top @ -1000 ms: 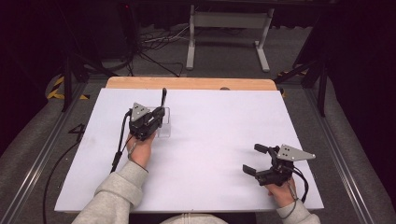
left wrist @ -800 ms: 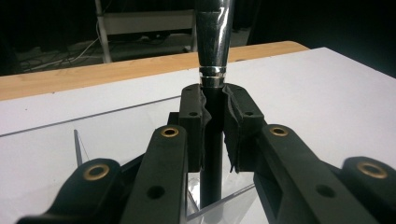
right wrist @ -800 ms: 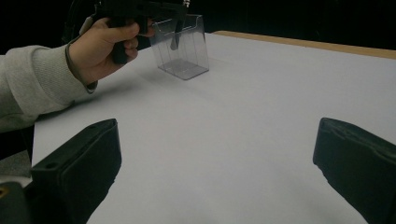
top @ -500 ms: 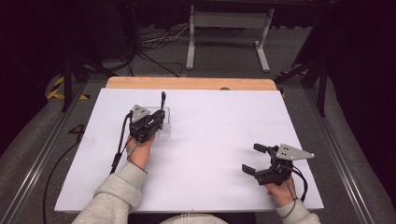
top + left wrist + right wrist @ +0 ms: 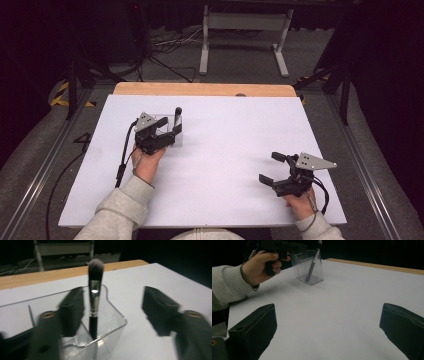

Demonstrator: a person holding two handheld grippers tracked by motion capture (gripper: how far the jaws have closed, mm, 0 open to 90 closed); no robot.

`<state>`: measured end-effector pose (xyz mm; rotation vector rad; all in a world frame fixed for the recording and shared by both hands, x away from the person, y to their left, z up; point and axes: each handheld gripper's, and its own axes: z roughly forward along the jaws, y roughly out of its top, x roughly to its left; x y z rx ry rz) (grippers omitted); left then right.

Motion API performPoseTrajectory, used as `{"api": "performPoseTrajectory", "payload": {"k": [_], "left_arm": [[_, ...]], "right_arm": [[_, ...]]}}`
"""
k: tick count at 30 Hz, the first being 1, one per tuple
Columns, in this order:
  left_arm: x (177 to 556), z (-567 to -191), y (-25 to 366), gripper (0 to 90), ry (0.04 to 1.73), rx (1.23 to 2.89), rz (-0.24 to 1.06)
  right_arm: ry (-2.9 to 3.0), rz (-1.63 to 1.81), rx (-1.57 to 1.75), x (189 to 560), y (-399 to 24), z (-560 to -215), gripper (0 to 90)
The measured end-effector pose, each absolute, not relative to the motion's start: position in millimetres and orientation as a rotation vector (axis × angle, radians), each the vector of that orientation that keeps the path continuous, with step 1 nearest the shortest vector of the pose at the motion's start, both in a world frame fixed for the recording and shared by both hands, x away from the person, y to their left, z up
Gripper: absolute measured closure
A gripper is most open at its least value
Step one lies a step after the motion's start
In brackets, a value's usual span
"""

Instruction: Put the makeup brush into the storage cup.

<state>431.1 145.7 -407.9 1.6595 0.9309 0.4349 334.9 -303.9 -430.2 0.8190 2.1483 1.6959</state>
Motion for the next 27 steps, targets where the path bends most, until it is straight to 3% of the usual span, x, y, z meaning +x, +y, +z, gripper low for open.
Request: {"api": "performPoseTrajectory", "payload": {"k": [3, 5, 27], "left_arm": [[426.2, -400.8, 152.4, 13.1, 0.863, 1.654, 0.375], [422.3, -396.2, 155.1, 9.2, 0.823, 1.664, 0.373], [384.5, -383.9, 194.9, 0.8, 0.618, 1.706, 0.299]], "right_arm": [[2.136, 1.696, 0.816, 336.7, -304.5, -427.7, 1.6], [2.13, 1.697, 0.815, 337.7, -304.6, -426.1, 1.6], [2.09, 1.689, 0.819, 342.7, -312.6, -416.7, 1.5]]}}
